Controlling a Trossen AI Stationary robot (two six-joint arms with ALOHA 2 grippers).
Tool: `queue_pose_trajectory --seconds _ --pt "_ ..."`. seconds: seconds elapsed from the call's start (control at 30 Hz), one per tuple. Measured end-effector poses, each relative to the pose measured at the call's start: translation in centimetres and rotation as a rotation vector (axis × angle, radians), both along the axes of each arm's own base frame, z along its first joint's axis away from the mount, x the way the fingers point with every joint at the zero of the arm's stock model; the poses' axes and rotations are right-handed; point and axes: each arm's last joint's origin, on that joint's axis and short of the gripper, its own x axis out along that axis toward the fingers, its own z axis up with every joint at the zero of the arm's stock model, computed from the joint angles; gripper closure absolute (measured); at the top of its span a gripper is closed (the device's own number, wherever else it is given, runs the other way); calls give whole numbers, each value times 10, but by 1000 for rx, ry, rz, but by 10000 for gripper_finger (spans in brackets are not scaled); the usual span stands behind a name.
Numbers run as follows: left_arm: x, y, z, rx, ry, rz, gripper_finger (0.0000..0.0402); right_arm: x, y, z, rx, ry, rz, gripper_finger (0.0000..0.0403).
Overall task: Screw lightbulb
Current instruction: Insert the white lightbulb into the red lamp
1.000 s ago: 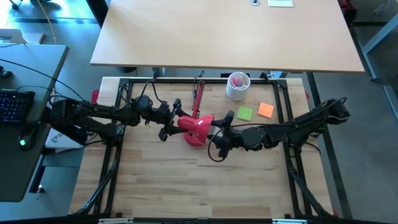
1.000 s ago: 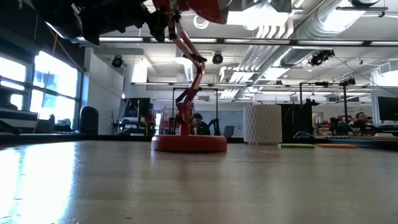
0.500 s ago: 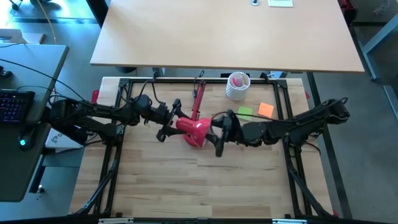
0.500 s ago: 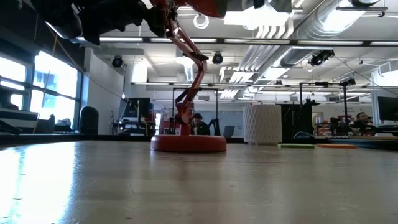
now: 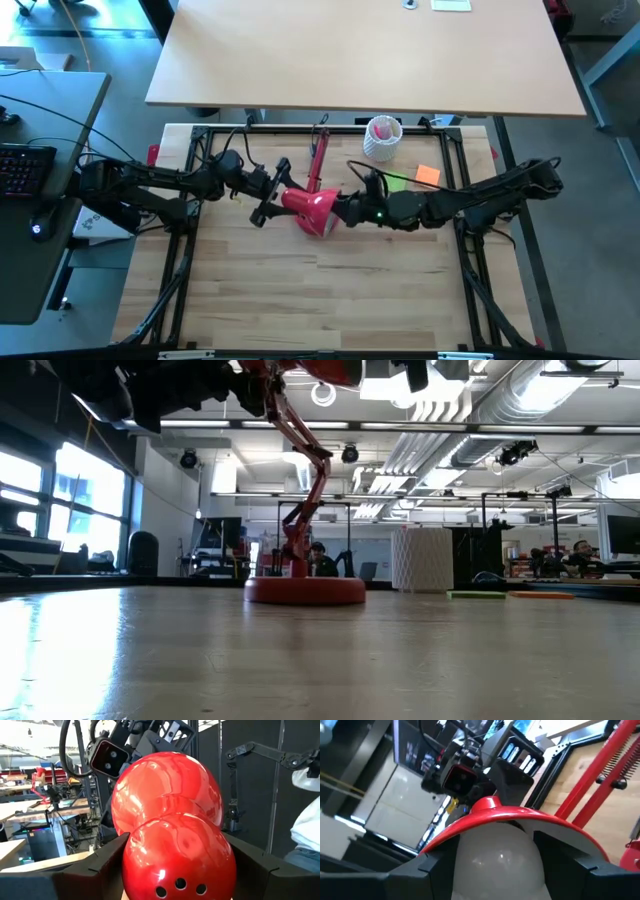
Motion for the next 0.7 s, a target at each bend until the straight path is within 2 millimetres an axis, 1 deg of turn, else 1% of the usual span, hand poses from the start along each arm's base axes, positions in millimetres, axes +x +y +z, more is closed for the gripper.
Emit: queue_pose_trajectory --seconds 0.17,0.33,0.5,0.7 --pt "0 3 -1 12 5 8 150 0 -1 0 -35 9 -17 160" --pt "-1 5 -1 11 6 5 150 0 -1 0 -137 41 16 134" --pt "0 6 0 0 8 37 150 3 -2 -4 -298 111 98 108" --pt "0 8 0 -21 15 64 150 1 -4 -2 -525 170 192 105"
